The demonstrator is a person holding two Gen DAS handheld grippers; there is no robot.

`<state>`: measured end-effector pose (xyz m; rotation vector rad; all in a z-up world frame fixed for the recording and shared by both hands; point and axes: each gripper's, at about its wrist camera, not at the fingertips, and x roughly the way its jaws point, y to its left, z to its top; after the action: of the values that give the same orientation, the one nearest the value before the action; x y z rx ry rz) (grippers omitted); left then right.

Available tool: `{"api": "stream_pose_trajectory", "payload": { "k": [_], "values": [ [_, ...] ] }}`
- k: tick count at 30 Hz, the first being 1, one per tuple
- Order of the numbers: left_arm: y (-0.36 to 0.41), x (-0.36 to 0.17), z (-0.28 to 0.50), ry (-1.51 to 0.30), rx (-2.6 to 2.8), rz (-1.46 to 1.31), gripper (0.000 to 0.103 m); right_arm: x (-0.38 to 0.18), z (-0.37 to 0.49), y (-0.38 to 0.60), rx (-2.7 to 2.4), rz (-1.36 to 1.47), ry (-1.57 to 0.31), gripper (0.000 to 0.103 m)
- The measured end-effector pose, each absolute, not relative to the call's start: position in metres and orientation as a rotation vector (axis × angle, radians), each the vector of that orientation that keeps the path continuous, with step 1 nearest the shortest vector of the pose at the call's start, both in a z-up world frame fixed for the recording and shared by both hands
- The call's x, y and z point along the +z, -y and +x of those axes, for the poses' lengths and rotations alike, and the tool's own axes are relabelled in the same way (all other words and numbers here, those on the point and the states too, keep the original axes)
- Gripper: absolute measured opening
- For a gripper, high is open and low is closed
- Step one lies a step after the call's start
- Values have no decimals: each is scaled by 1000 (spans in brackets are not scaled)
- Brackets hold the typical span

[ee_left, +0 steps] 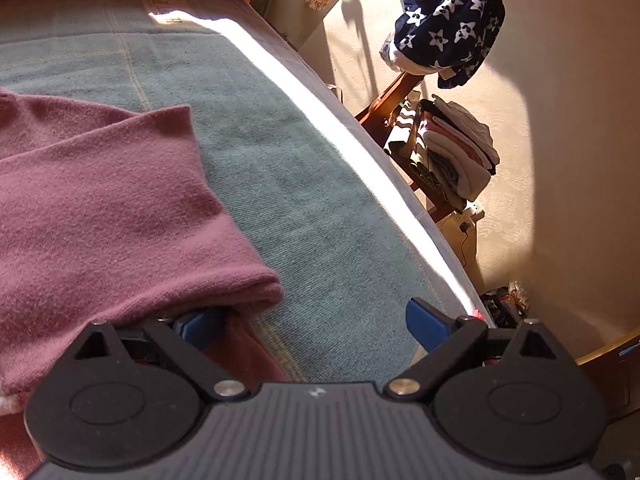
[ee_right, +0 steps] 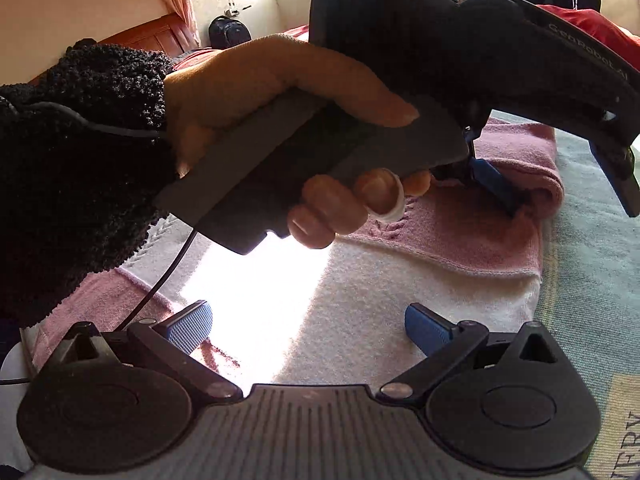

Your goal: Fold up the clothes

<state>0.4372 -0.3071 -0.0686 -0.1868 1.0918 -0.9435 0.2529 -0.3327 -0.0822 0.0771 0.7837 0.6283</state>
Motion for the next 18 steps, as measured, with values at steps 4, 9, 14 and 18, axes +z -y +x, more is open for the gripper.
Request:
{"api": "stream_pose_trajectory", "payload": {
  "k": [4,9,14,18],
  "values": [
    [311,-62,428,-1068,-945,-113,96,-83,252,333,633,75,-784,103],
    [306,-52,418,-1016,-932,-90,96,-84,249,333,636,65,-784,103],
    [319,-59,428,-1000,-927,-84,96,-86,249,330,634,48,-788,103],
    [335,-77,437,-1083,-949,-91,101,-87,249,329,642,42,-789,103]
  ]
}}
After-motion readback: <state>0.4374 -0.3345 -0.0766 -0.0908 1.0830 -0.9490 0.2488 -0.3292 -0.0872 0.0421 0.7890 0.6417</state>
